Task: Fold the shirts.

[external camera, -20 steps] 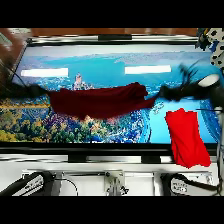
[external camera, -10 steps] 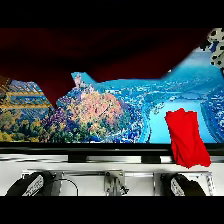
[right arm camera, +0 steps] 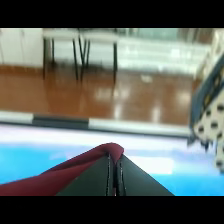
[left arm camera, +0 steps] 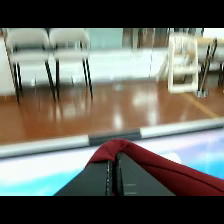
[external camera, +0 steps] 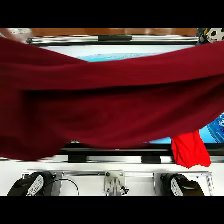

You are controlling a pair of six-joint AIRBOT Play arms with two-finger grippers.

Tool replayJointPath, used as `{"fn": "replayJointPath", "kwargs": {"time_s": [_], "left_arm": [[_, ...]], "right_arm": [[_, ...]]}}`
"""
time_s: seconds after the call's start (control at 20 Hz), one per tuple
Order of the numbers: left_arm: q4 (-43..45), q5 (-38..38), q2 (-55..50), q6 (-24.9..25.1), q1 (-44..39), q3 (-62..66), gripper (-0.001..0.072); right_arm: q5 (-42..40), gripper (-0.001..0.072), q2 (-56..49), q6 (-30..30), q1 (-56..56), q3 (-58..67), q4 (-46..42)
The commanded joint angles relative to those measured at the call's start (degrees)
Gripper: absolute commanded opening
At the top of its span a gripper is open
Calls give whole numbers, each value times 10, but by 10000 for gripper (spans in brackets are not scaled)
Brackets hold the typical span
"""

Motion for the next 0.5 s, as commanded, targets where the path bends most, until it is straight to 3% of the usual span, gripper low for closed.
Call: {"fn": "replayJointPath", "kwargs": {"time_s": [0.0,0.1,0.25,0.45], "left_arm": [[12,-100,-3,-5,0,-87,30],[12,-106,-11,-5,0,-179,30],[12,-97,-52,-2,0,-321,30],[12,7,-194,2,-48,-405,30]], "right_arm": [[158,71,-63,20,0,1,-36],[214,71,-125,46,0,-22,-35],[213,71,-195,73,1,-129,-25],[15,71,-306,93,1,-272,-8]]}}
